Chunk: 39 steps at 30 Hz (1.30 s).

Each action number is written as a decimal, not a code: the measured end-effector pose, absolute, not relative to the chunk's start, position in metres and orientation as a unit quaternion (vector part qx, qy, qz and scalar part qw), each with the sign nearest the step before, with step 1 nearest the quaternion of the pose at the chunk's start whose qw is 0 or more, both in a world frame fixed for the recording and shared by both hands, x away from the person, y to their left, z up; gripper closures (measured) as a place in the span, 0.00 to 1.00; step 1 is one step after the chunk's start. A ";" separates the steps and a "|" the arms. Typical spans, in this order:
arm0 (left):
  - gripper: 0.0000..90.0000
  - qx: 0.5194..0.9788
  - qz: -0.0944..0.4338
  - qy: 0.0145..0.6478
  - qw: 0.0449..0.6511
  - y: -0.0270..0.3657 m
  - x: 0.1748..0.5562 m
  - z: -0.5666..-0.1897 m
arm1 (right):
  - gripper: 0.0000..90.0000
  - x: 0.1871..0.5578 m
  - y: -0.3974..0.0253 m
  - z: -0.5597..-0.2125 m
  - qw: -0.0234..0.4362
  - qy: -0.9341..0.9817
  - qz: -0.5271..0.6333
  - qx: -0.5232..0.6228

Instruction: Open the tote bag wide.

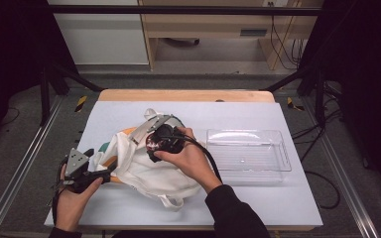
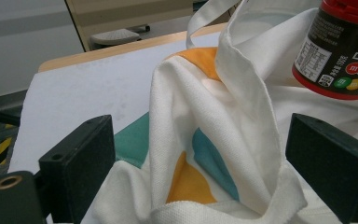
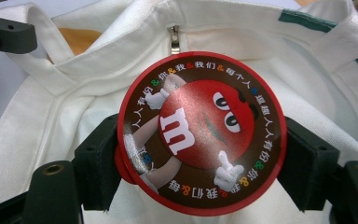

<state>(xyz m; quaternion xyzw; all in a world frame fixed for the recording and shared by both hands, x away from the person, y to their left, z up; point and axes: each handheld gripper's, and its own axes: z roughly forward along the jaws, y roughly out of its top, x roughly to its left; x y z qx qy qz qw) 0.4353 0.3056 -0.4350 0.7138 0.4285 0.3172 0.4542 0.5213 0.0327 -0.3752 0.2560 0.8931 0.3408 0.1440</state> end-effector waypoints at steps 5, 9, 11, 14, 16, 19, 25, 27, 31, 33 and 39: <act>0.07 0.712 0.314 0.432 0.456 0.306 0.436 -0.435 | 0.29 0.521 0.031 -0.374 0.141 0.892 0.343 0.258; 0.06 0.711 0.313 0.433 0.457 0.306 0.436 -0.436 | 0.29 0.519 0.029 -0.371 0.139 0.891 0.346 0.259; 0.06 0.712 0.315 0.431 0.456 0.306 0.436 -0.436 | 0.29 0.518 0.027 -0.369 0.141 0.891 0.346 0.257; 0.06 0.711 0.315 0.431 0.457 0.306 0.436 -0.436 | 0.29 0.516 0.024 -0.366 0.142 0.890 0.349 0.258; 0.06 0.711 0.315 0.432 0.457 0.306 0.436 -0.436 | 0.29 0.516 0.021 -0.364 0.145 0.889 0.348 0.260; 0.05 0.709 0.316 0.432 0.459 0.307 0.436 -0.436 | 0.29 0.514 0.016 -0.360 0.147 0.887 0.351 0.261; 0.05 0.709 0.316 0.433 0.457 0.307 0.436 -0.436 | 0.29 0.510 0.006 -0.352 0.151 0.886 0.355 0.260; 0.05 0.710 0.316 0.433 0.457 0.307 0.436 -0.436 | 0.29 0.509 0.003 -0.350 0.151 0.886 0.354 0.259; 0.05 0.711 0.316 0.433 0.455 0.306 0.436 -0.437 | 0.29 0.507 -0.001 -0.346 0.154 0.885 0.355 0.259; 0.05 0.711 0.316 0.433 0.455 0.306 0.436 -0.437 | 0.29 0.506 -0.003 -0.345 0.155 0.885 0.355 0.259; 0.05 0.709 0.319 0.434 0.455 0.307 0.436 -0.437 | 0.29 0.506 -0.010 -0.342 0.154 0.884 0.355 0.261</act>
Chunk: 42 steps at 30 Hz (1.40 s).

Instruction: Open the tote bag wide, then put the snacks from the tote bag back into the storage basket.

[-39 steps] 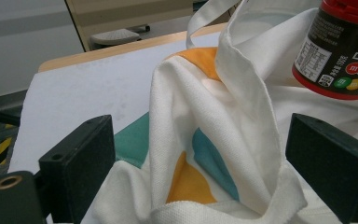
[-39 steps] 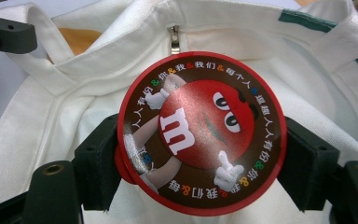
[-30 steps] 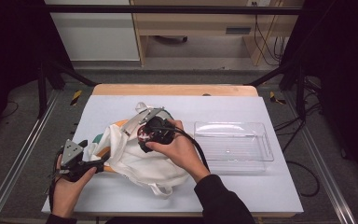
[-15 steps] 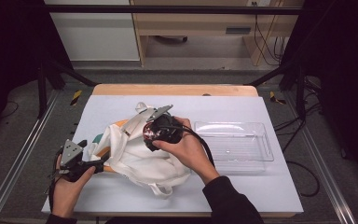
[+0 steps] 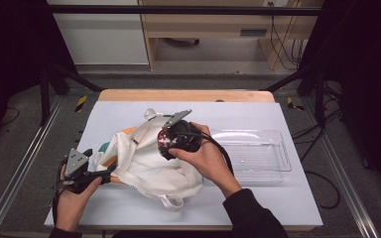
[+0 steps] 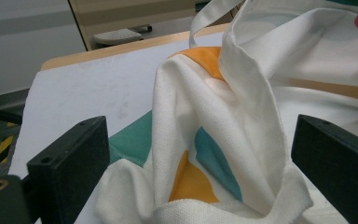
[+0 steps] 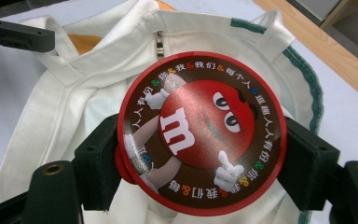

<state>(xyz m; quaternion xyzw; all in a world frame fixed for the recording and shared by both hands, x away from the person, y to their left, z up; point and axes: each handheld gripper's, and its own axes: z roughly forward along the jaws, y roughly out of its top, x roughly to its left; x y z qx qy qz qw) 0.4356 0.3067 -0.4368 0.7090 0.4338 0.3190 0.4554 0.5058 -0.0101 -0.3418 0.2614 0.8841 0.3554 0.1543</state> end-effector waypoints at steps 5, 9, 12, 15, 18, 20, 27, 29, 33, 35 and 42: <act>0.05 0.707 0.322 0.435 0.455 0.308 0.435 -0.437 | 0.29 0.505 -0.018 -0.338 0.152 0.883 0.360 0.259; 0.05 0.698 0.330 0.436 0.462 0.311 0.434 -0.435 | 0.29 0.504 -0.026 -0.335 0.152 0.882 0.366 0.255; 0.05 0.696 0.332 0.439 0.462 0.313 0.434 -0.435 | 0.29 0.503 -0.035 -0.332 0.152 0.881 0.370 0.254; 0.05 0.689 0.335 0.443 0.465 0.315 0.434 -0.435 | 0.29 0.503 -0.045 -0.330 0.152 0.880 0.374 0.252; 0.05 0.683 0.343 0.447 0.464 0.316 0.433 -0.434 | 0.29 0.504 -0.054 -0.329 0.152 0.878 0.376 0.253; 0.05 0.680 0.346 0.449 0.465 0.317 0.433 -0.434 | 0.29 0.504 -0.061 -0.328 0.152 0.877 0.377 0.257; 0.05 0.672 0.354 0.454 0.466 0.321 0.432 -0.434 | 0.29 0.506 -0.081 -0.320 0.156 0.872 0.382 0.265; 0.05 0.672 0.353 0.456 0.464 0.322 0.432 -0.435 | 0.29 0.508 -0.087 -0.316 0.156 0.871 0.384 0.265; 0.05 0.674 0.355 0.457 0.460 0.324 0.433 -0.436 | 0.29 0.510 -0.096 -0.309 0.160 0.872 0.381 0.263; 0.05 0.673 0.358 0.457 0.459 0.325 0.433 -0.436 | 0.29 0.510 -0.102 -0.306 0.160 0.872 0.380 0.263; 0.06 0.670 0.361 0.463 0.453 0.327 0.431 -0.437 | 0.29 0.511 -0.131 -0.300 0.161 0.871 0.379 0.269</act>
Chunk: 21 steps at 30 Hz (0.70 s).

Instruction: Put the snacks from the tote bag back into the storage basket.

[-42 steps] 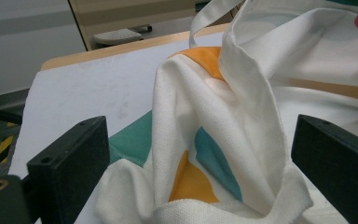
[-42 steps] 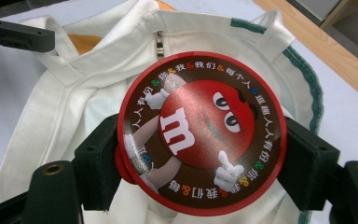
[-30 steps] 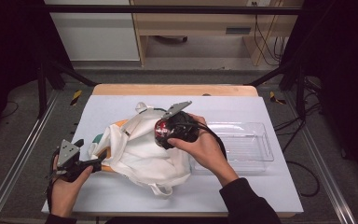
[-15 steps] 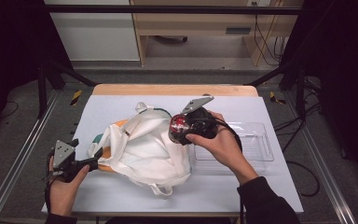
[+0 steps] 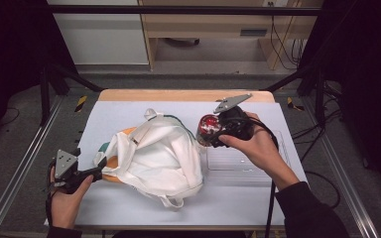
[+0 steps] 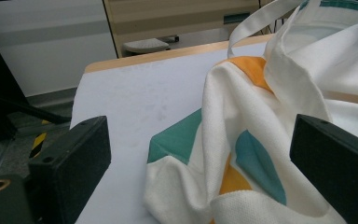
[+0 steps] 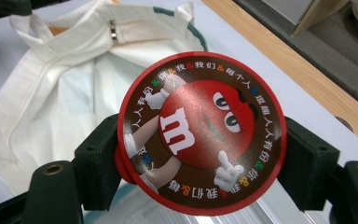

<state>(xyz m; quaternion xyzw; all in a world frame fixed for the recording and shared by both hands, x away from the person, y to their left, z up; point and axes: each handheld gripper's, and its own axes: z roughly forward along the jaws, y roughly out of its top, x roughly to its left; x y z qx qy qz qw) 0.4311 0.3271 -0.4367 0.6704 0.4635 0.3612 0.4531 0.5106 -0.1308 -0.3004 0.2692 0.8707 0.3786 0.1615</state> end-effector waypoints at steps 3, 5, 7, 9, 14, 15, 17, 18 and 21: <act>0.06 0.671 0.364 0.463 0.450 0.328 0.430 -0.437 | 0.29 0.511 -0.143 -0.306 0.159 0.869 0.379 0.276; 0.06 0.671 0.365 0.464 0.450 0.330 0.428 -0.438 | 0.29 0.512 -0.150 -0.309 0.158 0.869 0.375 0.280; 0.06 0.672 0.365 0.463 0.448 0.331 0.427 -0.439 | 0.29 0.513 -0.154 -0.313 0.160 0.872 0.367 0.283; 0.06 0.672 0.367 0.463 0.446 0.332 0.426 -0.439 | 0.29 0.513 -0.157 -0.317 0.166 0.870 0.365 0.285; 0.06 0.670 0.376 0.464 0.441 0.334 0.423 -0.439 | 0.29 0.514 -0.166 -0.322 0.173 0.868 0.369 0.286; 0.06 0.671 0.376 0.464 0.439 0.335 0.423 -0.439 | 0.29 0.515 -0.167 -0.322 0.172 0.868 0.368 0.285; 0.06 0.672 0.375 0.465 0.437 0.335 0.423 -0.440 | 0.29 0.517 -0.169 -0.323 0.168 0.870 0.368 0.283; 0.06 0.672 0.376 0.466 0.436 0.335 0.423 -0.440 | 0.29 0.518 -0.170 -0.323 0.166 0.871 0.367 0.281; 0.06 0.670 0.377 0.466 0.438 0.336 0.422 -0.440 | 0.29 0.522 -0.172 -0.325 0.166 0.874 0.364 0.275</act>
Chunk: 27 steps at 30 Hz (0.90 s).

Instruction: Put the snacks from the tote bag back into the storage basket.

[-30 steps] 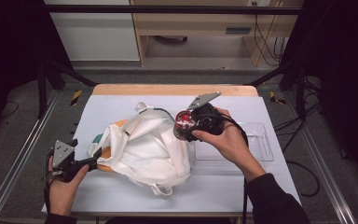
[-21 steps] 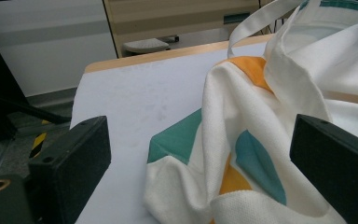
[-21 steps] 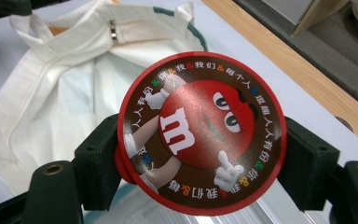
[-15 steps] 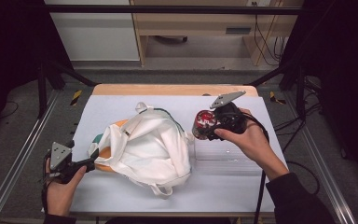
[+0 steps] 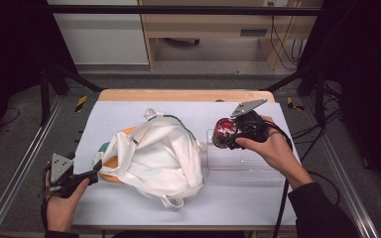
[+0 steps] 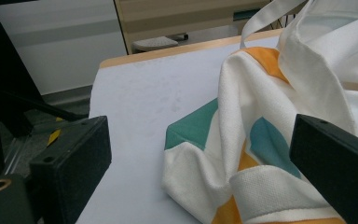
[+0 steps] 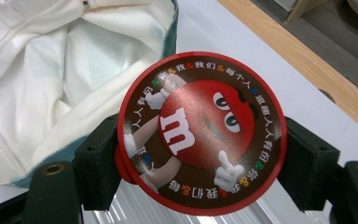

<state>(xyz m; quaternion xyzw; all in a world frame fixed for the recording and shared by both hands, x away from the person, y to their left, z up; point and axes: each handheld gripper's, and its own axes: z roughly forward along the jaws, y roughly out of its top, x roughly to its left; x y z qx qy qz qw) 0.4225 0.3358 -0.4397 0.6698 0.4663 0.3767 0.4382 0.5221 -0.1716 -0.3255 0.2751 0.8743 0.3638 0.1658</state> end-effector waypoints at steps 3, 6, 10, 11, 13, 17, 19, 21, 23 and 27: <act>0.06 0.672 0.377 0.464 0.436 0.336 0.423 -0.440 | 0.29 0.528 -0.173 -0.330 0.160 0.878 0.363 0.266; 0.06 0.673 0.376 0.464 0.436 0.336 0.423 -0.440 | 0.29 0.534 -0.174 -0.336 0.154 0.882 0.361 0.260; 0.06 0.675 0.379 0.462 0.434 0.336 0.423 -0.440 | 0.29 0.540 -0.174 -0.342 0.147 0.888 0.356 0.252; 0.06 0.675 0.380 0.461 0.433 0.336 0.423 -0.440 | 0.29 0.542 -0.174 -0.344 0.147 0.888 0.355 0.251; 0.06 0.674 0.381 0.462 0.432 0.336 0.423 -0.440 | 0.29 0.545 -0.173 -0.349 0.144 0.889 0.354 0.251; 0.06 0.674 0.383 0.463 0.431 0.336 0.422 -0.440 | 0.29 0.549 -0.172 -0.355 0.139 0.893 0.349 0.249; 0.06 0.675 0.382 0.462 0.430 0.336 0.423 -0.440 | 0.29 0.550 -0.171 -0.356 0.138 0.893 0.347 0.251; 0.06 0.676 0.382 0.461 0.429 0.336 0.423 -0.440 | 0.29 0.549 -0.172 -0.356 0.139 0.892 0.349 0.252; 0.06 0.675 0.383 0.462 0.430 0.336 0.423 -0.440 | 0.29 0.549 -0.172 -0.356 0.140 0.892 0.348 0.253; 0.06 0.674 0.384 0.462 0.430 0.336 0.422 -0.439 | 0.29 0.548 -0.172 -0.359 0.139 0.891 0.346 0.258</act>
